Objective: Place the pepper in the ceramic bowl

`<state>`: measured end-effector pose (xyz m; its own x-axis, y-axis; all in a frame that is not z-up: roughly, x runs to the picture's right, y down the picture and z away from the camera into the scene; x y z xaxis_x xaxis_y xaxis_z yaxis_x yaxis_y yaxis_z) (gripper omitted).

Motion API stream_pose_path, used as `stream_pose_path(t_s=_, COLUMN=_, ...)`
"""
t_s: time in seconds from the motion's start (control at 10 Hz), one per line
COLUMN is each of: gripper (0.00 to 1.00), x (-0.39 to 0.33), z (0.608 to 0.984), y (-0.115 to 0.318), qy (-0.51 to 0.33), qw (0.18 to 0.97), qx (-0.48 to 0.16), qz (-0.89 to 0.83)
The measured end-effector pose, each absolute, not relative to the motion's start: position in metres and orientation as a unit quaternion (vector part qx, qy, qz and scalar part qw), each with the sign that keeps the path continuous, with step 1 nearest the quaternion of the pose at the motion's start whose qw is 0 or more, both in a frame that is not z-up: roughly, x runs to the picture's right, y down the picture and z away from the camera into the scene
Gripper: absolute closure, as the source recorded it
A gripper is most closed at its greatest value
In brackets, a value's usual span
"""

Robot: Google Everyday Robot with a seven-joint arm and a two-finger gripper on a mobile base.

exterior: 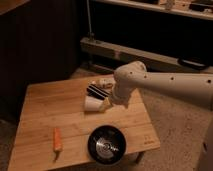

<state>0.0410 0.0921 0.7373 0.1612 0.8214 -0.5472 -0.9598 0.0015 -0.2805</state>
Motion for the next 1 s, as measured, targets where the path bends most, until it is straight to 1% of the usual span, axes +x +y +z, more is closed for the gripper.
stream_pose_path(t_s=0.2, gripper=0.20, x=0.019, z=0.739, y=0.089, qy=0.109, qw=0.680, qx=-0.316, qz=0.653)
stream_pose_path(t_s=0.4, gripper=0.20, x=-0.013, z=0.734, y=0.087, qy=0.080, qw=0.707, qx=-0.336, qz=0.617)
stream_pose_path(t_s=0.6, gripper=0.20, x=-0.053, z=0.718, y=0.095, qy=0.044, qw=0.743, qx=-0.361, qz=0.562)
stream_pose_path(t_s=1.0, gripper=0.20, x=-0.132, z=0.673, y=0.136, qy=-0.008, qw=0.786, qx=-0.401, qz=0.470)
